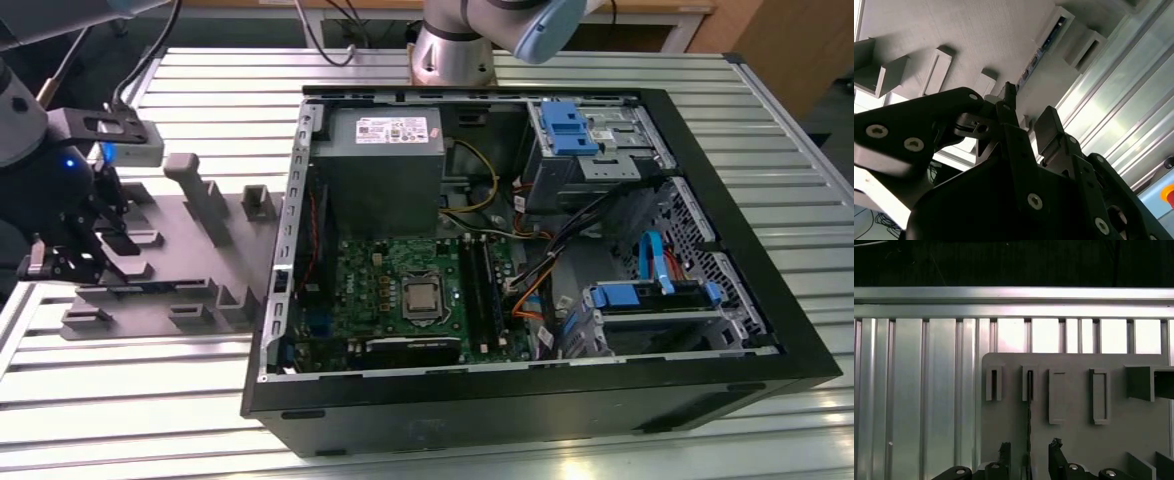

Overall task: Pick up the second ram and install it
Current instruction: 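Pick up the second ram and move it above second insertion slot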

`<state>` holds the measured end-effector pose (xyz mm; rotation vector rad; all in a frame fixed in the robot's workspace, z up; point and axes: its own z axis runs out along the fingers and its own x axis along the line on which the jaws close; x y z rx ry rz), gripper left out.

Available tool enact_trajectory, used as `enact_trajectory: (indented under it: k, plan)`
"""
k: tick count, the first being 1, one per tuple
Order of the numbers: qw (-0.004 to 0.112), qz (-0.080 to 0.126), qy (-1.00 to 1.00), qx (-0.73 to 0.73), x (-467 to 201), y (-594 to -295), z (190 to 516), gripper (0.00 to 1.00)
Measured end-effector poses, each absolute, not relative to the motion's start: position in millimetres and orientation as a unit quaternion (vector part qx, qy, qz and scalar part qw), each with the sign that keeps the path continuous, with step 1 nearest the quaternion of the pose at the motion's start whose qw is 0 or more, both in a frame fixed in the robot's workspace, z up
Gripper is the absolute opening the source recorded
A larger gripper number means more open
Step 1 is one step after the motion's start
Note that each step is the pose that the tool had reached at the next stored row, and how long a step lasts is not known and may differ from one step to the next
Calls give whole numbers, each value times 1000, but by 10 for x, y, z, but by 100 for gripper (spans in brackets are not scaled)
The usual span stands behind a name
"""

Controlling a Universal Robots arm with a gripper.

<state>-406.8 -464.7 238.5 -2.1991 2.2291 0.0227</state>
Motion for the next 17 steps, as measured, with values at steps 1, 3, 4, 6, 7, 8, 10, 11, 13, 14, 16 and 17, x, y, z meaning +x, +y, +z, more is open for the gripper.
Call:
enact_trajectory:
  k: [1, 3, 4, 6, 7, 8, 10, 11, 13, 14, 16, 17]
  plan:
    - [5, 7, 712, -702, -4068, -4647, 2368, 43]
    - [5, 7, 712, -702, -4068, -4647, 2335, 43]
    - [5, 7, 712, -702, -4068, -4647, 2318, 43]
    - [5, 7, 712, -702, -4068, -4647, 2283, 43]
    - [5, 7, 712, -702, -4068, -4647, 2264, 43]
    - [5, 7, 712, -702, -4068, -4647, 2248, 43]
    - [5, 7, 712, -702, -4069, -4647, 2214, 43]
    - [5, 7, 712, -702, -4069, -4647, 2199, 43]
    - [5, 7, 712, -702, -4071, -4647, 2174, 43]
    - [5, 7, 712, -702, -4072, -4647, 2164, 43]
    - [5, 7, 712, -702, -4073, -4647, 2149, 43]
    - [5, 7, 712, -702, -4073, -4647, 2141, 43]
